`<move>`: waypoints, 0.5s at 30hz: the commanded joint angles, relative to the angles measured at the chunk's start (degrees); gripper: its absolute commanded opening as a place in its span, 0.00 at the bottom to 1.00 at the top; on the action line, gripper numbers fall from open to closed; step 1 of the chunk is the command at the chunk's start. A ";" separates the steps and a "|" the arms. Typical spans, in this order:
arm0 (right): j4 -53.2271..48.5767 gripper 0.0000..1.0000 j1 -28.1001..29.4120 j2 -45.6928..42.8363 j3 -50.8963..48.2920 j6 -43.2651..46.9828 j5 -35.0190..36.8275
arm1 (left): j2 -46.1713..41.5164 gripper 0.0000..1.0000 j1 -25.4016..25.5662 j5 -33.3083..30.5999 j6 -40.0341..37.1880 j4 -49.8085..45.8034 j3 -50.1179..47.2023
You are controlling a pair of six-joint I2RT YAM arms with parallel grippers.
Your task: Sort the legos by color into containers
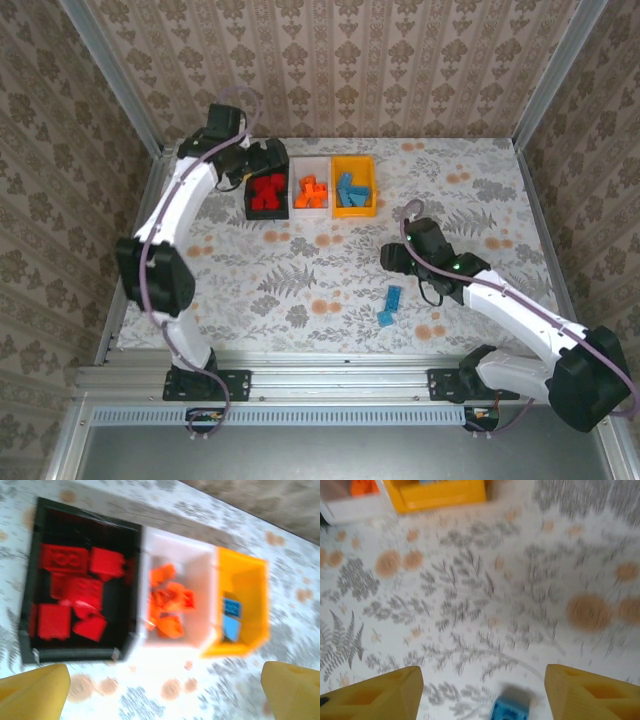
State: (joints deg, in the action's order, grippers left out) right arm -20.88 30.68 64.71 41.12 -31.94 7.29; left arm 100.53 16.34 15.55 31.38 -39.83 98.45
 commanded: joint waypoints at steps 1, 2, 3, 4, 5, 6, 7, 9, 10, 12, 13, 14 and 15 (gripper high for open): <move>-3.19 0.69 1.23 2.84 -2.35 -6.91 -2.91 | -1.99 1.00 0.14 9.34 3.64 9.76 -8.22; -3.25 0.69 1.44 4.15 -2.53 -7.80 -4.14 | -1.31 1.00 -0.50 11.56 4.57 9.73 -8.46; -3.61 0.70 1.64 5.12 -2.71 -8.80 -4.38 | -0.73 1.00 -0.85 13.09 4.82 9.07 -8.54; -4.19 0.70 1.67 6.08 -2.85 -10.15 -4.37 | -0.69 1.00 -1.04 13.53 4.60 8.37 -8.68; -3.96 0.70 1.71 6.73 -3.05 -11.05 -5.29 | -1.12 1.00 -0.90 13.00 4.06 7.62 -9.25; -3.81 0.70 1.83 7.36 -3.41 -12.09 -6.01 | -1.98 1.00 -0.54 11.90 3.80 6.92 -10.13; -4.14 0.70 2.08 7.95 -3.81 -13.36 -6.27 | -3.09 1.00 -0.18 11.33 3.93 6.79 -11.22; -4.27 0.69 2.60 9.27 -4.33 -14.98 -7.19 | -5.13 1.00 0.73 10.90 4.93 7.44 -13.44; -3.97 0.69 3.09 10.04 -4.55 -15.45 -7.49 | -6.08 1.00 1.11 11.11 5.38 8.42 -14.47; -3.24 0.65 3.90 11.80 -4.72 -15.12 -7.59 | -7.09 1.00 1.54 11.16 5.84 8.75 -15.39; -2.44 0.64 4.19 12.71 -4.58 -13.97 -8.19 | -7.36 1.00 1.57 11.10 5.57 8.49 -15.12; -2.33 0.63 4.50 13.29 -4.36 -13.18 -8.28 | -7.43 1.00 1.56 10.87 5.18 7.90 -14.55; -2.79 0.61 4.91 13.96 -3.98 -12.87 -7.66 | -7.52 1.00 1.59 10.21 4.52 7.19 -14.14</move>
State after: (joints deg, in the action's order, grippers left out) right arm -22.98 34.70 77.19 37.26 -44.58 0.75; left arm 96.07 17.80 25.32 35.99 -32.91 82.96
